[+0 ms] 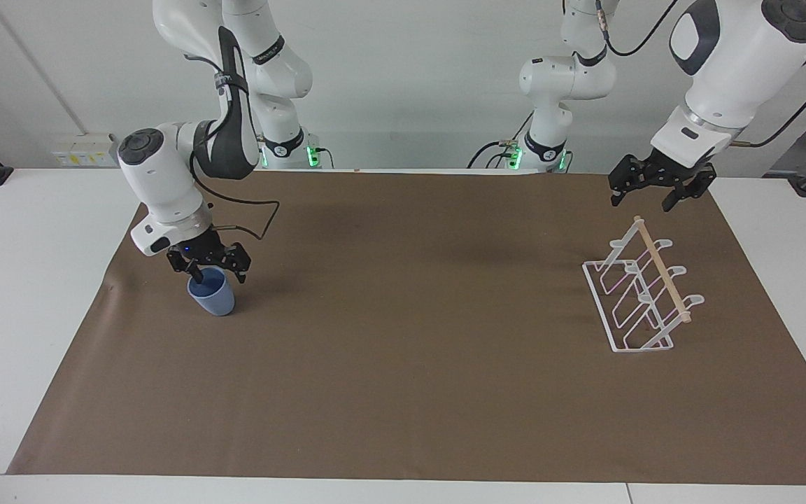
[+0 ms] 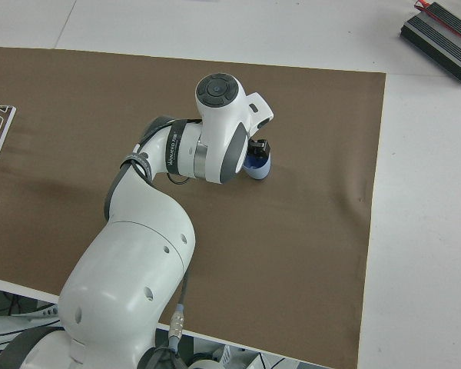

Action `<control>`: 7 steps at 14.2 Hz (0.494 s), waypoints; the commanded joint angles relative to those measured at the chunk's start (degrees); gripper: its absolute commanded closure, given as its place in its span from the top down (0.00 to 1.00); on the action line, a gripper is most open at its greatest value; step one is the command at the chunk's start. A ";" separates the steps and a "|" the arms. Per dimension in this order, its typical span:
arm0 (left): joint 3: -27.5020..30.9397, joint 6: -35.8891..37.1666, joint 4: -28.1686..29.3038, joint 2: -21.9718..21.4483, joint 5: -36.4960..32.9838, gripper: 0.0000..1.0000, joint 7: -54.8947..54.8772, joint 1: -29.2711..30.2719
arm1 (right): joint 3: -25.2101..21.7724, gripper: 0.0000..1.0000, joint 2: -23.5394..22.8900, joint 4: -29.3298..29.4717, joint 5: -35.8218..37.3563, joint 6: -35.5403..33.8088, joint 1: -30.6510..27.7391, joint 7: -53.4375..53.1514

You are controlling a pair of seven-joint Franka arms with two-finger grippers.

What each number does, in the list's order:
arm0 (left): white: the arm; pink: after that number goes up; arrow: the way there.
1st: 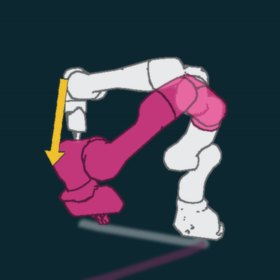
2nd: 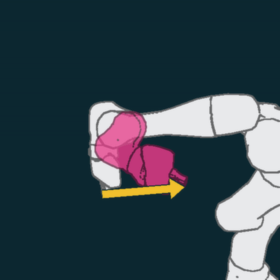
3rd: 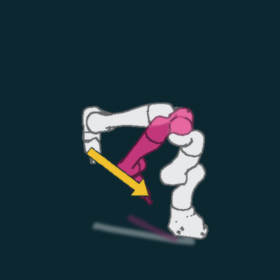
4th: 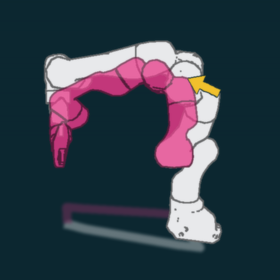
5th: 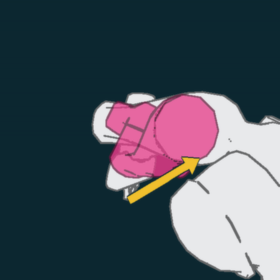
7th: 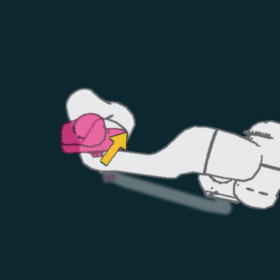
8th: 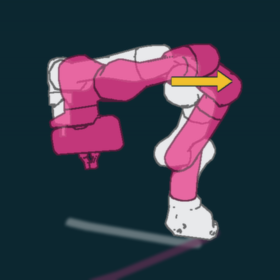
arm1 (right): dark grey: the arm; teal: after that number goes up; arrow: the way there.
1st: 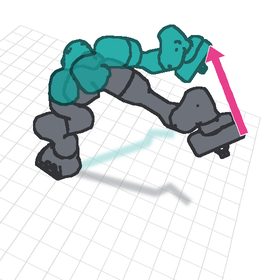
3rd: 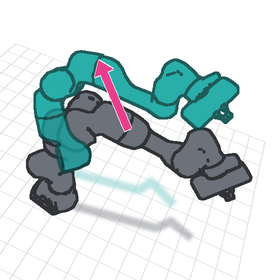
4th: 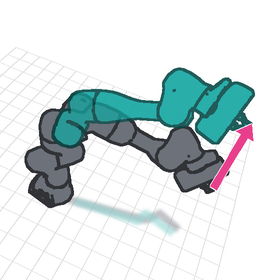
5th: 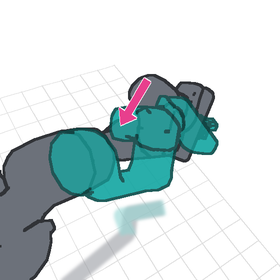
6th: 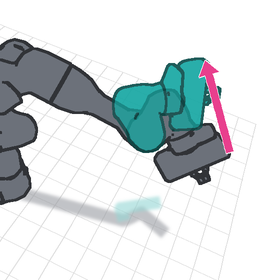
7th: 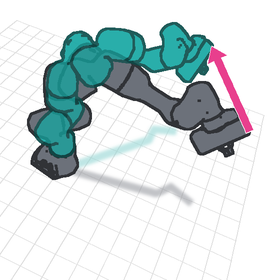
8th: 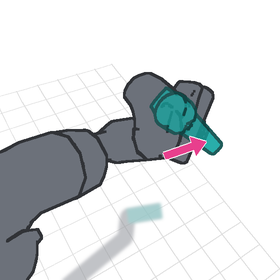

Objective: Hang cup on cup holder
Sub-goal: 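Reach the right gripper down to the light blue cup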

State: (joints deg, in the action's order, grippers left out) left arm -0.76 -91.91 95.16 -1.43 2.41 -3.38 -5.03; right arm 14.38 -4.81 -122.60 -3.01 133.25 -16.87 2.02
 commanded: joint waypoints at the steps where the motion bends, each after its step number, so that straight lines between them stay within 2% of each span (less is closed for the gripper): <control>1: 0.41 -1.69 2.66 -2.17 -0.47 1.00 0.65 -0.59 | -0.05 0.84 1.56 -2.29 -0.51 1.57 -0.09 -0.88; 3: 0.41 -1.78 3.01 -2.26 -0.47 1.00 0.65 -0.59 | -0.05 0.57 1.82 -3.26 -0.59 2.10 -0.09 -0.79; 6: 0.41 -2.57 3.19 -2.35 -0.47 1.00 0.65 -0.59 | -0.05 0.08 2.18 -3.96 -0.59 1.75 -0.09 -0.88; 7: 0.41 -2.83 3.71 -2.35 -0.47 1.00 0.65 -0.59 | -0.05 0.00 2.18 -3.96 -0.51 1.57 -0.09 -0.79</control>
State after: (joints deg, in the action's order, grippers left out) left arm -0.76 -92.70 95.82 -1.73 2.41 -3.38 -5.03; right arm 14.32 -4.35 -124.65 -3.01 133.79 -16.84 1.76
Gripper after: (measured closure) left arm 0.000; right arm 0.621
